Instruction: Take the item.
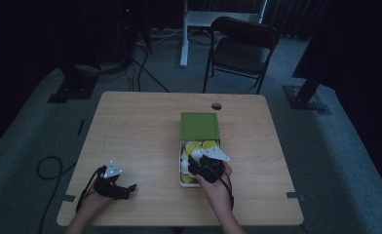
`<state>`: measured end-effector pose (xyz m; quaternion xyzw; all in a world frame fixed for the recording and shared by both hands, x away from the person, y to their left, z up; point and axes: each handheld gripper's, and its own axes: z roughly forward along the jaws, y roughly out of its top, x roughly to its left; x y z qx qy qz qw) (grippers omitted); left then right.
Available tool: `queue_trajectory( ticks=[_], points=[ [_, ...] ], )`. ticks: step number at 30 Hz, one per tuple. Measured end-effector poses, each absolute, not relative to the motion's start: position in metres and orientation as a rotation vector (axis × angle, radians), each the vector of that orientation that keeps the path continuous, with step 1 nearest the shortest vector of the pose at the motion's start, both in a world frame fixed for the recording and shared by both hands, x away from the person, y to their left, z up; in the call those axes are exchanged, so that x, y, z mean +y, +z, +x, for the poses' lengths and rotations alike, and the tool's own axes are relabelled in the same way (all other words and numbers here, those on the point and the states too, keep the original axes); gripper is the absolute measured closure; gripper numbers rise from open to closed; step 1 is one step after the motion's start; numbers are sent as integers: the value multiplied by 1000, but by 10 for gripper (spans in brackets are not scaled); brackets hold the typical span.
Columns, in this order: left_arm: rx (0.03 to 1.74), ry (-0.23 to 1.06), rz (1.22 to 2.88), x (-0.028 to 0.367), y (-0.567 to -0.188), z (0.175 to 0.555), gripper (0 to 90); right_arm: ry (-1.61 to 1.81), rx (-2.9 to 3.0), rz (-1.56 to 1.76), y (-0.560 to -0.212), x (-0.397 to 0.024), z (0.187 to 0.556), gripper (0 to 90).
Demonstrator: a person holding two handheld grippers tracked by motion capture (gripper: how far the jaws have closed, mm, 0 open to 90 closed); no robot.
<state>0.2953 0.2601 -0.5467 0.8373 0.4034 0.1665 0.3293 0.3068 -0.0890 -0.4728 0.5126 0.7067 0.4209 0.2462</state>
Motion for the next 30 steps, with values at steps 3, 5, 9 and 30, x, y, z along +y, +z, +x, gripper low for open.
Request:
queue_trajectory(
  ticks=[3,5,9,30],
  points=[
    [1056,436,2191,260,-547,295,15,1145,1928,1396,-473,-87,307,329],
    [1056,436,2190,260,-547,295,15,1143,1931,1399,-473,-86,308,346],
    [1057,436,2190,260,-547,295,15,1137,1920,1385,-474,-84,309,373],
    [1057,436,2190,260,-547,295,15,1151,1966,1410,-478,-85,318,559]
  ],
)
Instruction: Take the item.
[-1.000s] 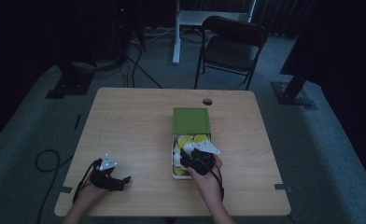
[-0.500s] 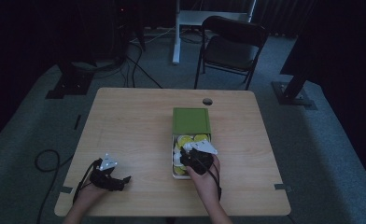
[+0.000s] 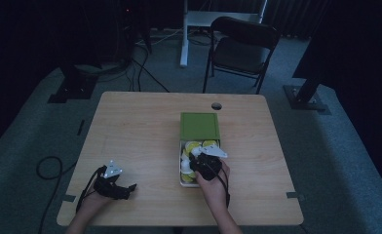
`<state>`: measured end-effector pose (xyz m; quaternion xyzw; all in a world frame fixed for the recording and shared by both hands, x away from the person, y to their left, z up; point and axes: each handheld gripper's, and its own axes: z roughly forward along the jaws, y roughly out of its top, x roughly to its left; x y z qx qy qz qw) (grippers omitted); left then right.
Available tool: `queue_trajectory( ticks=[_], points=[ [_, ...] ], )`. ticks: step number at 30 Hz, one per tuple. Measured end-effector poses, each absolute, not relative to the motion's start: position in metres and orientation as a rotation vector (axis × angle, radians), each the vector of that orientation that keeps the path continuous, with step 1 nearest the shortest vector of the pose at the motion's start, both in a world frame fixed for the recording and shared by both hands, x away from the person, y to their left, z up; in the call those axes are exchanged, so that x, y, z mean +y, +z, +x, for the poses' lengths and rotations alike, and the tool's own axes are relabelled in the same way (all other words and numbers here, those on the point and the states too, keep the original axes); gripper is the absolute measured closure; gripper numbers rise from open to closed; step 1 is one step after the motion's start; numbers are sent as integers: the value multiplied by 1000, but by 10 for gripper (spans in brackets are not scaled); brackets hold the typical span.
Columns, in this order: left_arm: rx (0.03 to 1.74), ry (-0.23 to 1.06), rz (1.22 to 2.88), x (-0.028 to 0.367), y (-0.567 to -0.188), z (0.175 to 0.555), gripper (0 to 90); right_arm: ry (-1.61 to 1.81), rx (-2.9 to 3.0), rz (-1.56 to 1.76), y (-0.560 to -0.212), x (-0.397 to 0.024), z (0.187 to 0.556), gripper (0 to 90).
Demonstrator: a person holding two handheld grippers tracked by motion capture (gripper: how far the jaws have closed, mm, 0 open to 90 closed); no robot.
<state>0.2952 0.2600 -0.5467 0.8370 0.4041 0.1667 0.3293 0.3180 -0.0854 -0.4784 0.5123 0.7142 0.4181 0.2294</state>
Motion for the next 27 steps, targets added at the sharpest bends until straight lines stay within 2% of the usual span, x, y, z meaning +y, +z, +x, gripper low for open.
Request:
queue_trajectory(
  ticks=[27],
  points=[
    [1056,435,2193,260,-546,295,15,1276,1925,1297,-435,-104,299,566]
  ],
)
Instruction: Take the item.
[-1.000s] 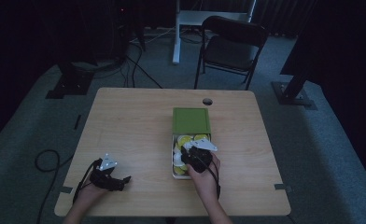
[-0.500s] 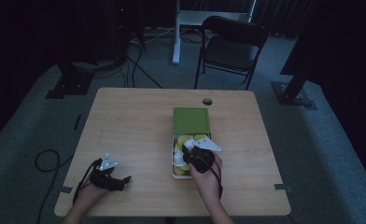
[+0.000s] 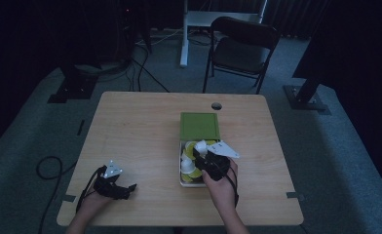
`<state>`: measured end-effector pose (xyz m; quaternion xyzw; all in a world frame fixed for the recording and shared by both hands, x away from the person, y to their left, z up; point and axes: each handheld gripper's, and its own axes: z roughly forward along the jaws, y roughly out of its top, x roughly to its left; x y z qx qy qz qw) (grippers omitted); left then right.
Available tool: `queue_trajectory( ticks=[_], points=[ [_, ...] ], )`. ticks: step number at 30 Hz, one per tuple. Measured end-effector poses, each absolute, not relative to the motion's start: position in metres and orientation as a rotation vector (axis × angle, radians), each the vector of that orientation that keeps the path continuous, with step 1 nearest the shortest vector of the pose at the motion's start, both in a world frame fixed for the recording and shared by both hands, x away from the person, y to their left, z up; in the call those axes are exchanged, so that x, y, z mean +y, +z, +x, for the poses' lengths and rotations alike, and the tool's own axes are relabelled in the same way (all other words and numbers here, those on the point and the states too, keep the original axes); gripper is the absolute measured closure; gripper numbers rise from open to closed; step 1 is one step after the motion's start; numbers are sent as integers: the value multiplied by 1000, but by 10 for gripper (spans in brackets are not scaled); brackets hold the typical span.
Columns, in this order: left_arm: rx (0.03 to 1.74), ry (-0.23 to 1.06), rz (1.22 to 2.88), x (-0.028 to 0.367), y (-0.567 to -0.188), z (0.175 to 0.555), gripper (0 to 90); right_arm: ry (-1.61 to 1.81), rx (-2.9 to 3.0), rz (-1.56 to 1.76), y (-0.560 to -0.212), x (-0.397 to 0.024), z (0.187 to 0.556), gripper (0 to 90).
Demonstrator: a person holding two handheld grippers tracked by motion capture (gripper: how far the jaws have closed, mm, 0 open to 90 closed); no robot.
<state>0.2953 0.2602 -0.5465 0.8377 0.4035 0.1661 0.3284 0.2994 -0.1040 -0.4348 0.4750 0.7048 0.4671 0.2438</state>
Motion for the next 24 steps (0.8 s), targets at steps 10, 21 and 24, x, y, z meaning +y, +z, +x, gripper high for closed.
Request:
queue_trajectory(
  ticks=[10,21,24],
  points=[
    [1056,435,2194,260,-546,295,15,1296,1881,1290,-422,-124,297,566],
    [1056,435,2193,260,-546,295,15,1285,1812,1320,-417,-154,297,566],
    [1056,435,2192,260,-547,295,15,1273,1800,1325,-417,-163,297,566]
  ],
)
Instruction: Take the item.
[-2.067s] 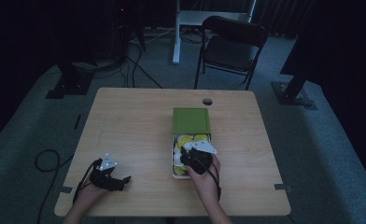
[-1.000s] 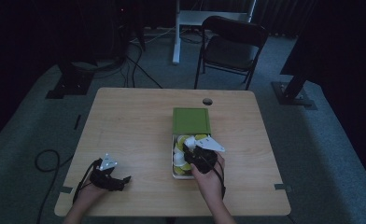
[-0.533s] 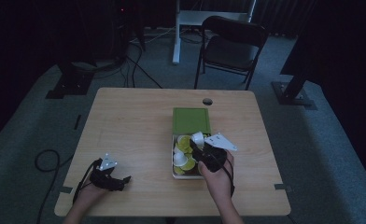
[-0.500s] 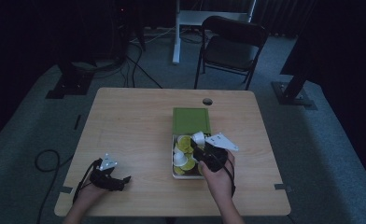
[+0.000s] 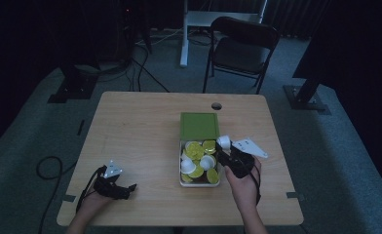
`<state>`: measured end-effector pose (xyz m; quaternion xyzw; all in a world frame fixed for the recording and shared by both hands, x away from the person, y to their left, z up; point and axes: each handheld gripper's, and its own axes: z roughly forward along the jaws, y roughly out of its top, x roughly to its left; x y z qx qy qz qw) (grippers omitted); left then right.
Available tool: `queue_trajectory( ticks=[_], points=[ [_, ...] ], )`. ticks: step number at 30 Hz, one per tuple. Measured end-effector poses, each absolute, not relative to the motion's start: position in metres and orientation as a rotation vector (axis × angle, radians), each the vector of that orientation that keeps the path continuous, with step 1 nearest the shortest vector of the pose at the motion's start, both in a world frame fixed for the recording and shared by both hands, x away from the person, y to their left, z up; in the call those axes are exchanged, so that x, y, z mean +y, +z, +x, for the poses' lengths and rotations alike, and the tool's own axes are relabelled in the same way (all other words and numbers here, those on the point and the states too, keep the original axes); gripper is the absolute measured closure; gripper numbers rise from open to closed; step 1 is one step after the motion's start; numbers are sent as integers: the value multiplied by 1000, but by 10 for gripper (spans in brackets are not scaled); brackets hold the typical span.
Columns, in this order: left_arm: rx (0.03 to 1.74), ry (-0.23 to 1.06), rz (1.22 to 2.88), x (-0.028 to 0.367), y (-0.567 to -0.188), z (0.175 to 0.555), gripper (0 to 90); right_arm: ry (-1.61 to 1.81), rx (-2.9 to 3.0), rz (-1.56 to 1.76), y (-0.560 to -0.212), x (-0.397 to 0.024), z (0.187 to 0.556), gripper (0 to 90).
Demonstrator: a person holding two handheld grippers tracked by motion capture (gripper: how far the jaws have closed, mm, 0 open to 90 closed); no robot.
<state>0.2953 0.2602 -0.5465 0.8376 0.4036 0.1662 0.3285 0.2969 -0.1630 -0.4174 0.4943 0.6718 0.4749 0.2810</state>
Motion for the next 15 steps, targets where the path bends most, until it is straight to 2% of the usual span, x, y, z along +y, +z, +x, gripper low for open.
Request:
queue_trajectory(
  ticks=[15],
  points=[
    [1056,436,2192,260,-547,295,15,1219,1748,1359,-433,-204,297,565]
  ],
)
